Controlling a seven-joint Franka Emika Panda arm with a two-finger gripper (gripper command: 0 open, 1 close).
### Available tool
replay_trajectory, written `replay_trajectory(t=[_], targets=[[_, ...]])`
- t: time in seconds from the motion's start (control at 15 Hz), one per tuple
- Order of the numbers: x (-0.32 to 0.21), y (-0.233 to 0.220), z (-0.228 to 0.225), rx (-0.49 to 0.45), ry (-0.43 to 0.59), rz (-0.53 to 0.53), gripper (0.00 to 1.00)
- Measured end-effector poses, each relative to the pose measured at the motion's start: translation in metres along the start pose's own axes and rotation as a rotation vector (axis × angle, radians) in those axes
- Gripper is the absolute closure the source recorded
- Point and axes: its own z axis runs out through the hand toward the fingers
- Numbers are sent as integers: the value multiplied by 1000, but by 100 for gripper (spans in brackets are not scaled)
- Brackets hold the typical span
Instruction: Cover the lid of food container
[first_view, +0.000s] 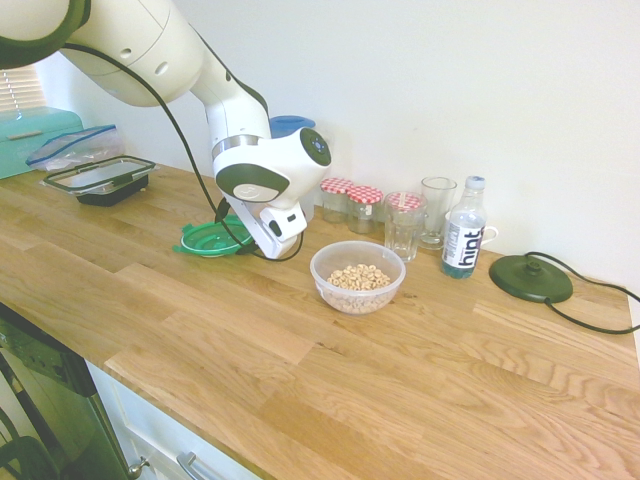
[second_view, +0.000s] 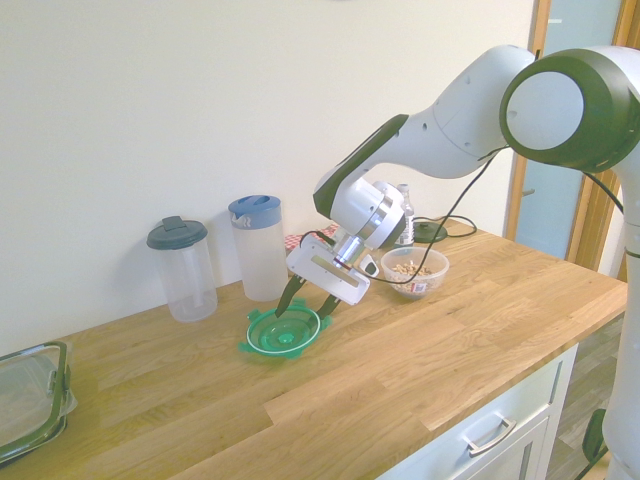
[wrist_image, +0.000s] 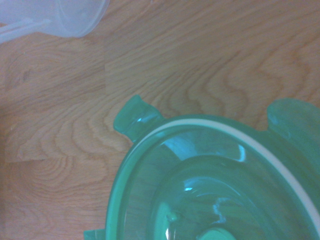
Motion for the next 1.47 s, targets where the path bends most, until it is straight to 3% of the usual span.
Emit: replay_trajectory(t=[1.13, 1.33, 1.47], targets=[[7, 20, 5, -20, -22, 9, 100], [-4, 10, -1, -32, -32, -35, 100], [-22, -10, -12, -88, 6, -94, 100]])
